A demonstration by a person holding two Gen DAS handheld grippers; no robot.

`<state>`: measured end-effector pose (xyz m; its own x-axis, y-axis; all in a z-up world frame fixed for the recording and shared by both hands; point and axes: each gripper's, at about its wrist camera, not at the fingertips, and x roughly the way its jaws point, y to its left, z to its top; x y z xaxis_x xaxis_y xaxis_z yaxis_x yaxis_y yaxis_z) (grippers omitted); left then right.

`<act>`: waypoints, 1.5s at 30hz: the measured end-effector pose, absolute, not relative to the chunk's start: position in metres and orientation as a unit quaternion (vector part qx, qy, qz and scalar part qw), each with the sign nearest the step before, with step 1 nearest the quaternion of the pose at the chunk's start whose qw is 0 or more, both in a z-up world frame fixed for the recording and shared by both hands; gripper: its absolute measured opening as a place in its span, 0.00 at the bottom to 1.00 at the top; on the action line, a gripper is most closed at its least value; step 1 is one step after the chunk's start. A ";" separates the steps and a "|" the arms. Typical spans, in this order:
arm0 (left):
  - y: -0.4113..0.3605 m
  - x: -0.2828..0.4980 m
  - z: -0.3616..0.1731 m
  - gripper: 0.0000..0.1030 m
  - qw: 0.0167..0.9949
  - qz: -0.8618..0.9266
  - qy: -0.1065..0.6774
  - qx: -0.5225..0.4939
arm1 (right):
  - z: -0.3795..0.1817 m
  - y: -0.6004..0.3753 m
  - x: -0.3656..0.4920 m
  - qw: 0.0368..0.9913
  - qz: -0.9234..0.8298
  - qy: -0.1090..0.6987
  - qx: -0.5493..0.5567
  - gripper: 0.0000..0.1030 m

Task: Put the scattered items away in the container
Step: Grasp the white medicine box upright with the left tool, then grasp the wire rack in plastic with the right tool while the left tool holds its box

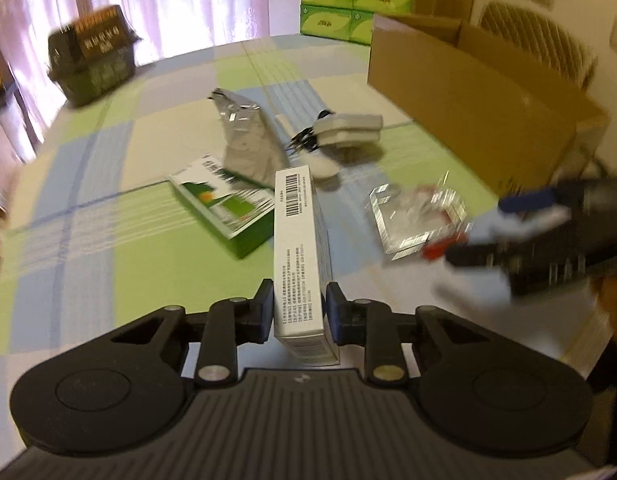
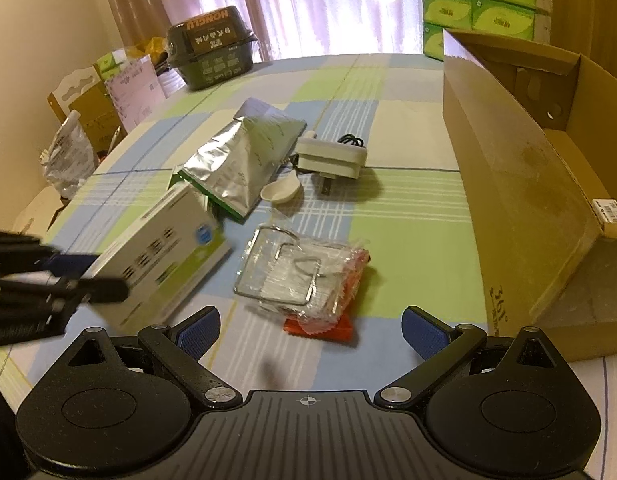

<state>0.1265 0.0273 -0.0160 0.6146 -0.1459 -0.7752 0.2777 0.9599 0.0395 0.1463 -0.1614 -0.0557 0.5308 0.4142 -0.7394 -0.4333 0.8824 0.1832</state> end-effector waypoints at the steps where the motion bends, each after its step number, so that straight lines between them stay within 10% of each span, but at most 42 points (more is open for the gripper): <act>1: 0.030 0.122 -0.016 0.22 0.895 -0.117 0.423 0.080 | -0.056 -0.159 0.147 0.876 0.239 0.418 -0.012 0.99; 16: 0.041 0.117 -0.020 0.22 0.894 -0.123 0.428 0.040 | -0.067 -0.116 0.168 0.884 0.191 0.425 -0.019 0.99; 27: 0.045 0.118 -0.025 0.26 0.894 -0.125 0.430 0.024 | -0.072 -0.108 0.170 0.881 0.182 0.431 -0.068 0.71; 30: 0.045 0.117 -0.026 0.27 0.893 -0.125 0.431 0.023 | -0.063 -0.116 0.160 0.882 0.199 0.420 -0.078 0.44; 45: 0.040 0.108 -0.026 0.32 0.891 -0.128 0.435 0.012 | -0.056 -0.164 0.108 0.856 0.241 0.456 -0.040 0.44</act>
